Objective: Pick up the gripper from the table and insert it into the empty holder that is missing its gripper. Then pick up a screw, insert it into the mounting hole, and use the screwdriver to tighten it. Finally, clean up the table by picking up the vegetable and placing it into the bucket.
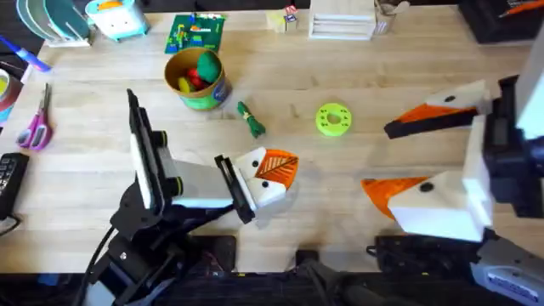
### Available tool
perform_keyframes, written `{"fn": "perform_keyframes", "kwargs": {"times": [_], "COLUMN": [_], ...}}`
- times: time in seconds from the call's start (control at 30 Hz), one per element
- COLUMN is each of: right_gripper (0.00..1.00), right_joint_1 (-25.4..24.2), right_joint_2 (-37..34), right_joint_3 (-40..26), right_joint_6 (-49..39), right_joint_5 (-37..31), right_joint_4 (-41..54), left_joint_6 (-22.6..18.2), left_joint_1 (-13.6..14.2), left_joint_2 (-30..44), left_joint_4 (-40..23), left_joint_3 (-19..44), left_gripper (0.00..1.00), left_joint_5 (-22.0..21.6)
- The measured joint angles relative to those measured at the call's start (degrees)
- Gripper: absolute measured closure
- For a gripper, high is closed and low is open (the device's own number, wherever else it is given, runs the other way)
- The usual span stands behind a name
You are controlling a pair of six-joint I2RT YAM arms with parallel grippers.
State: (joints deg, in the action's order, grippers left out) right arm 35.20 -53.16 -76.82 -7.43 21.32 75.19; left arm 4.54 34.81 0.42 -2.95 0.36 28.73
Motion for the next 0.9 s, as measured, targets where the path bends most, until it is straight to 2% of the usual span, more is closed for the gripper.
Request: {"fn": "perform_keyframes", "kwargs": {"times": [0.17,0.3,0.47,0.57,0.67,0.8,0.9], "right_gripper": [0.007,0.007,0.007,0.007,0.007,0.007,0.007], "right_joint_1": [-4.14,-10.79,-26.71,-38.68,-47.83,-57.11,-61.79], "right_joint_2": [-0.02,-1.5,-6.95,-12.91,-19.09,-26.56,-30.53], "right_joint_3": [2.72,3.4,3.42,3.42,3.44,3.46,3.51], "right_joint_6": [-0.1,-0.08,-0.08,-0.06,-0.08,-0.13,-0.18], "right_joint_5": [-0.52,-2.83,-8.24,-10.67,-12.28,-15.01,-18.33], "right_joint_4": [0.28,0.18,-0.77,-2.66,-4.96,-7.11,-7.77], "left_joint_6": [0.0,0.02,0.0,0.02,-0.01,-0.01,-0.01], "left_joint_1": [0.0,0.0,0.0,0.0,0.0,0.0,0.0], "left_joint_2": [-0.02,0.01,-0.01,0.01,0.01,0.01,0.0], "left_joint_4": [0.01,0.01,0.01,0.01,0.01,-0.02,-0.02], "left_joint_3": [0.0,0.0,0.0,0.0,0.0,0.0,0.0], "left_gripper": [0.985,0.985,0.985,0.985,0.985,0.985,0.985], "left_joint_5": [0.0,-0.02,-0.05,-0.44,-1.01,-1.53,-1.57]}}
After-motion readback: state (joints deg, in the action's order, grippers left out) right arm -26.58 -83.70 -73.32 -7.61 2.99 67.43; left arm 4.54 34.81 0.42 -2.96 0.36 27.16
